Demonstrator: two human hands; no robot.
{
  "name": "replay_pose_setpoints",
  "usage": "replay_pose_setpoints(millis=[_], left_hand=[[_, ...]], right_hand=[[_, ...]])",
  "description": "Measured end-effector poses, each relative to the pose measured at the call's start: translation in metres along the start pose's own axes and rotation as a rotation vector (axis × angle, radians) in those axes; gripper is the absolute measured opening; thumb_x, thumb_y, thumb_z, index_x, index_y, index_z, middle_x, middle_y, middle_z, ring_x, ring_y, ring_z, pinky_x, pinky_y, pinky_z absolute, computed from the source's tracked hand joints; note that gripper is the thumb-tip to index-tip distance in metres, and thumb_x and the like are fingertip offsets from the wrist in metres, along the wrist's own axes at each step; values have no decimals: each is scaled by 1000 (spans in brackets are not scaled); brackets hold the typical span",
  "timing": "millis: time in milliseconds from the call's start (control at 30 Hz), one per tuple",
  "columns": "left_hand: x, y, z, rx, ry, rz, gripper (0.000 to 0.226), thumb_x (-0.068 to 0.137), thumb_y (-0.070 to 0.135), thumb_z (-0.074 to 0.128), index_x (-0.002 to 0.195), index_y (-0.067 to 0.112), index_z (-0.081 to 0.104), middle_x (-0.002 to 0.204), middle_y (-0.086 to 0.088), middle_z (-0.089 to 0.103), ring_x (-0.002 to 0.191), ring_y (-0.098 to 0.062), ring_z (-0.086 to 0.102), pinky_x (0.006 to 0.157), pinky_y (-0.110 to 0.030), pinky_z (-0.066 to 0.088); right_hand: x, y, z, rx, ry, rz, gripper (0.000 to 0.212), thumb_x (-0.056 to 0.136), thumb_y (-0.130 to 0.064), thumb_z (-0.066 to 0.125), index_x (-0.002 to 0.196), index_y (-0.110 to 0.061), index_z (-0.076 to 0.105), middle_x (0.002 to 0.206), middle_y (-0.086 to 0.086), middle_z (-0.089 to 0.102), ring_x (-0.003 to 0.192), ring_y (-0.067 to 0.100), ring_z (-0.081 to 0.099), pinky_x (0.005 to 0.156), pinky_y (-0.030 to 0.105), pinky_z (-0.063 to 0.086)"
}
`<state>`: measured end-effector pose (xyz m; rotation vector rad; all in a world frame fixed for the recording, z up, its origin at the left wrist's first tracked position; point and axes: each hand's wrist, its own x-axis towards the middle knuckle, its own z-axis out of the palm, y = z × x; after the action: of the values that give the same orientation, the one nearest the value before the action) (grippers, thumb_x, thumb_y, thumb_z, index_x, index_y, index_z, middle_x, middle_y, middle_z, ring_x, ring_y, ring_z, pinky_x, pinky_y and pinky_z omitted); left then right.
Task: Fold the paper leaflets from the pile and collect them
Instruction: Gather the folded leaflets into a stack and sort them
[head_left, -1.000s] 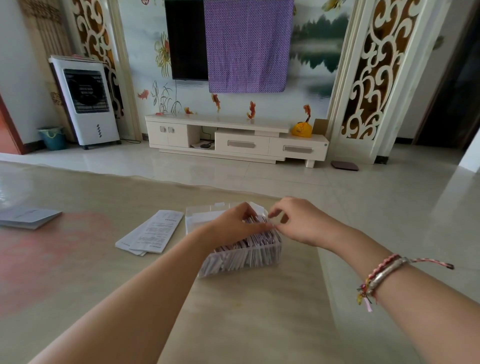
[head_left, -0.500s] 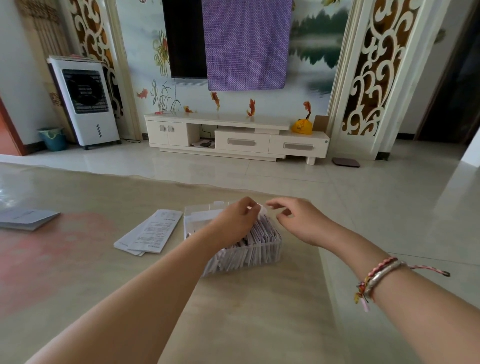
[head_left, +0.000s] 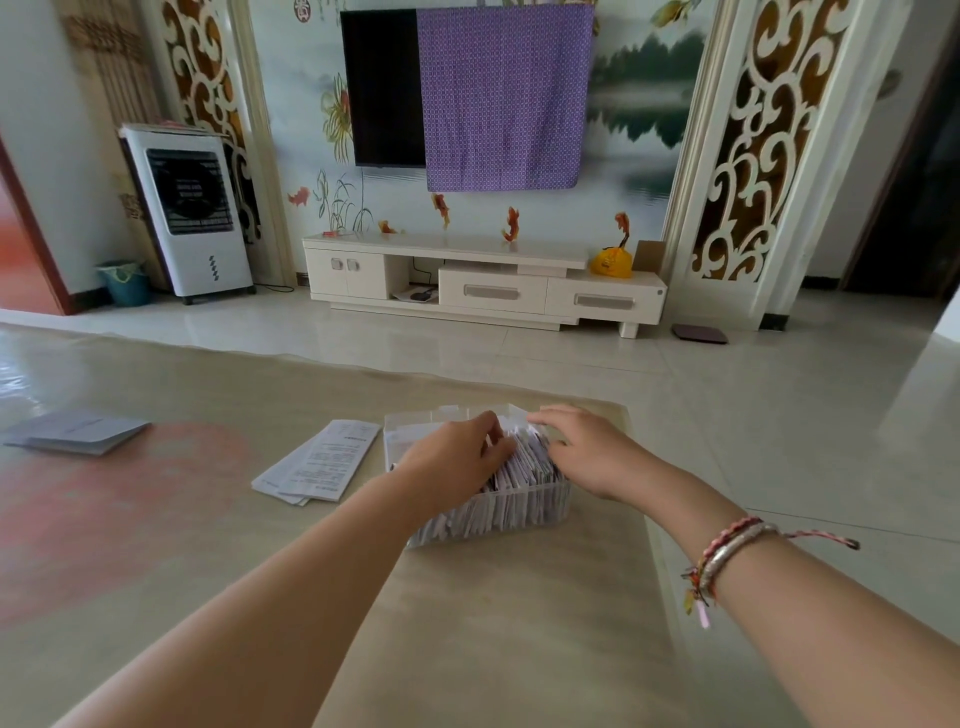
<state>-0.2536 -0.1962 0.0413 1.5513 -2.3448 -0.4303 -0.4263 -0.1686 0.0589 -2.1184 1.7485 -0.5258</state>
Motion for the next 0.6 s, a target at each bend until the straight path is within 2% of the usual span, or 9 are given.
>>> replay_pose_setpoints(millis=[100, 133, 200, 300, 367, 433, 467, 533, 600], left_hand=[[-1, 2, -2, 31, -24, 3, 35, 102, 47, 28, 98, 19, 49, 88, -2, 62, 74, -18, 60, 73, -35, 52], [-1, 1, -4, 39, -11, -8, 35, 103, 42, 26, 98, 17, 51, 89, -4, 62, 74, -19, 59, 70, -34, 50], [-2, -1, -6, 48, 3, -30, 30, 104, 29, 29, 116, 18, 53, 101, -5, 66, 70, -15, 59, 60, -28, 47], [-4, -3, -5, 21, -39, -21, 35, 101, 21, 32, 134, 23, 44, 110, 0, 67, 65, -10, 59, 52, -22, 42], [-3, -3, -4, -9, -47, -6, 35, 100, 21, 34, 134, 24, 43, 111, 1, 65, 76, -13, 63, 64, -26, 52], [-3, -2, -3, -50, -25, -3, 34, 100, 21, 36, 134, 23, 42, 120, -1, 62, 90, -18, 65, 79, -37, 56], [-2, -1, -4, -75, 5, -5, 34, 100, 20, 35, 133, 21, 43, 122, -3, 61, 93, -19, 65, 81, -39, 57], [-3, 0, -7, -153, 81, -23, 32, 100, 16, 33, 130, 19, 46, 119, -2, 62, 88, -19, 66, 75, -38, 58], [-3, 0, -12, -230, 121, -45, 33, 97, 8, 33, 125, 17, 50, 114, 1, 62, 86, -19, 66, 68, -33, 57]], right_hand=[[4, -1, -3, -18, 11, 12, 47, 93, -4, 39, 133, -24, 52, 149, -1, 36, 126, 12, 43, 95, 26, 40], [5, -2, -4, -16, 22, 9, 43, 92, -4, 40, 128, -22, 56, 147, -1, 39, 109, 7, 50, 82, 21, 43], [8, -1, -5, 8, 41, 23, 37, 93, -5, 41, 122, -19, 58, 146, 2, 42, 80, 0, 49, 63, 18, 37], [11, 1, -5, 10, 75, 39, 31, 97, -12, 41, 123, -19, 57, 141, 3, 47, 88, 12, 60, 67, 23, 43], [13, 2, -4, 1, 90, 36, 29, 98, -16, 41, 121, -19, 59, 134, 1, 50, 92, 18, 63, 70, 25, 46], [16, 2, -4, -29, 84, 27, 27, 97, -16, 41, 115, -21, 61, 123, -2, 50, 77, 13, 59, 61, 23, 41], [18, 2, -4, -51, 83, 18, 26, 97, -16, 41, 111, -22, 62, 121, -3, 50, 78, 12, 56, 62, 23, 39], [21, 2, -6, -102, 91, 2, 24, 96, -16, 41, 105, -24, 62, 123, -1, 53, 100, 14, 53, 74, 27, 39], [23, 2, -8, -156, 99, 7, 24, 95, -17, 40, 103, -23, 62, 120, -1, 55, 110, 16, 50, 79, 30, 36]])
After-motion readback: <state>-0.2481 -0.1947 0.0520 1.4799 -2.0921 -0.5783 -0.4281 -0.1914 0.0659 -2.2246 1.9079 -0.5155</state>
